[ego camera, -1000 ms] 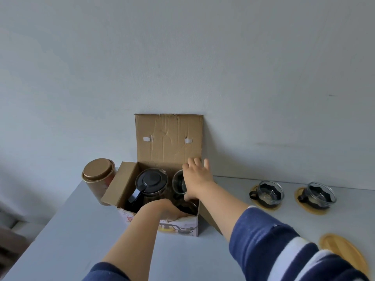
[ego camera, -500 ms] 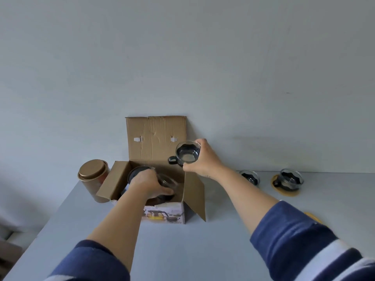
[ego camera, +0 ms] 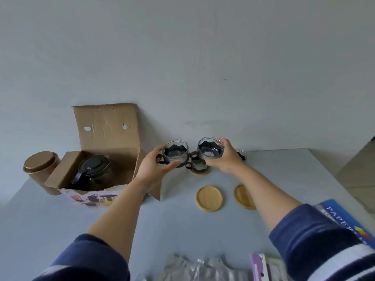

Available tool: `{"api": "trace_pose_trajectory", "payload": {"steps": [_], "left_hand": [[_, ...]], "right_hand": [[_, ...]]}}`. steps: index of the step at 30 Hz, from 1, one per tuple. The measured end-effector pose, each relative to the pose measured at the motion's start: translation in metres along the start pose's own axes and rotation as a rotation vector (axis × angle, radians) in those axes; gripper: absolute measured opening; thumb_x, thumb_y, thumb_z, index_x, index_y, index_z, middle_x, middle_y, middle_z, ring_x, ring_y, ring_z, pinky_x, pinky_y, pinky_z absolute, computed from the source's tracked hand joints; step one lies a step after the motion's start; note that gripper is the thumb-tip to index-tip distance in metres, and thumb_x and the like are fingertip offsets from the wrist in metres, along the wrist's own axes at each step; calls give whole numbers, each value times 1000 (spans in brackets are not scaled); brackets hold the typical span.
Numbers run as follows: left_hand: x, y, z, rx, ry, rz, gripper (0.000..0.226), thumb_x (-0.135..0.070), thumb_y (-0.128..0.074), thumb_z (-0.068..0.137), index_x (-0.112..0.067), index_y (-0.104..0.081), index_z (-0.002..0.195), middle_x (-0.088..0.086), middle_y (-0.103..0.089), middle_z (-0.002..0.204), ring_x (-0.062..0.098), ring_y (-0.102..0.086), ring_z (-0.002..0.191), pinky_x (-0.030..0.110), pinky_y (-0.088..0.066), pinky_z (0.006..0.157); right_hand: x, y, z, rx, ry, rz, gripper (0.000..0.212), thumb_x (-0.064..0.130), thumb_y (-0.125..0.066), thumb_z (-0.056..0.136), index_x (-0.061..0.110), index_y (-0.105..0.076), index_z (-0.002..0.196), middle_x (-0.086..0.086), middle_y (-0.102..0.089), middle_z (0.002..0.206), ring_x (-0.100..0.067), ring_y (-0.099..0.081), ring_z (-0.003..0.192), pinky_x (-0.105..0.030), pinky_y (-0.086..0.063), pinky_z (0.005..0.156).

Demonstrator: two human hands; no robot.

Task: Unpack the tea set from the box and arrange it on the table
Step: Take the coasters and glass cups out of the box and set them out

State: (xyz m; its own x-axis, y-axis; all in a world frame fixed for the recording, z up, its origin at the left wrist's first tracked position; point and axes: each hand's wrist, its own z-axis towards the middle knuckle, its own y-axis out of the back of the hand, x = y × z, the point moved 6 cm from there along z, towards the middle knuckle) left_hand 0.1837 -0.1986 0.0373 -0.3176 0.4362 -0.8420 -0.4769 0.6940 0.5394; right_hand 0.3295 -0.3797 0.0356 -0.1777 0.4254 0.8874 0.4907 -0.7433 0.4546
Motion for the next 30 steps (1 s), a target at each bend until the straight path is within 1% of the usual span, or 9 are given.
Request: {"api": "trace_pose_trajectory", "payload": {"steps": [4, 9, 11, 13, 16, 19, 23, 27, 30], "left_hand": [[11, -65, -5, 123, 32, -25, 68, -37, -78, 76, -25, -49, 136, -5, -59, 120, 13, -54, 112, 24, -41, 92], [30, -130, -9, 234, 67, -22, 73, -39, -79, 74, -26, -47, 138, -3, -59, 126, 13, -54, 114, 25, -40, 92], [38, -150, -11, 271, 104, -38, 71, -35, -81, 74, -26, -48, 136, -3, -58, 125, 13, -53, 113, 25, -41, 93], [50, -167, -12, 302, 126, -68, 77, -40, -83, 68, -28, -49, 135, -1, -58, 127, 15, -56, 115, 34, -45, 102], [66, -179, -13, 311, 149, -71, 77, -38, -85, 65, -31, -48, 132, 4, -60, 124, 20, -60, 112, 40, -49, 101], [65, -183, -13, 277, 120, -9, 71, -27, -84, 71, -31, -48, 133, 3, -58, 118, 20, -58, 107, 36, -48, 98], [63, -186, -13, 285, 100, 24, 70, -24, -80, 76, -28, -46, 136, 0, -51, 113, 15, -51, 96, 25, -40, 88], [59, -185, -13, 291, 102, 47, 73, -25, -80, 76, -27, -43, 139, 1, -49, 116, 16, -50, 102, 24, -38, 92], [56, -182, -12, 304, 89, 82, 74, -27, -80, 76, -27, -43, 140, 1, -48, 119, 15, -48, 105, 23, -37, 93]], "right_hand": [[-54, 40, -13, -38, -80, 6, 73, 8, -78, 68, 15, -43, 131, -2, -57, 124, -17, -57, 110, -21, -40, 88], [-115, 65, -24, -32, -157, 6, 62, 3, -76, 69, 21, -44, 119, 3, -58, 116, -10, -57, 100, -11, -41, 75], [-137, 68, -28, -26, -203, -14, 66, 14, -78, 59, 26, -44, 114, 1, -60, 116, -14, -59, 103, -19, -45, 80], [-159, 70, -31, -44, -262, -26, 73, 32, -74, 45, 33, -44, 112, 2, -61, 114, -18, -59, 107, -28, -49, 88], [-185, 71, -35, -82, -294, -57, 73, 37, -70, 43, 38, -47, 113, 3, -59, 110, -22, -53, 114, -35, -49, 95], [-197, 70, -38, -115, -280, -59, 74, 37, -71, 45, 37, -49, 116, 11, -58, 103, -21, -53, 114, -37, -47, 99], [-205, 69, -40, -112, -277, -78, 84, 46, -68, 43, 40, -46, 123, 10, -56, 110, -24, -49, 119, -41, -47, 100], [-203, 69, -40, -84, -281, -95, 80, 37, -73, 51, 38, -44, 126, 16, -48, 102, -25, -44, 121, -44, -45, 102], [-200, 70, -41, -80, -288, -92, 77, 27, -76, 59, 35, -43, 128, 14, -45, 102, -28, -42, 124, -43, -44, 103]]}}
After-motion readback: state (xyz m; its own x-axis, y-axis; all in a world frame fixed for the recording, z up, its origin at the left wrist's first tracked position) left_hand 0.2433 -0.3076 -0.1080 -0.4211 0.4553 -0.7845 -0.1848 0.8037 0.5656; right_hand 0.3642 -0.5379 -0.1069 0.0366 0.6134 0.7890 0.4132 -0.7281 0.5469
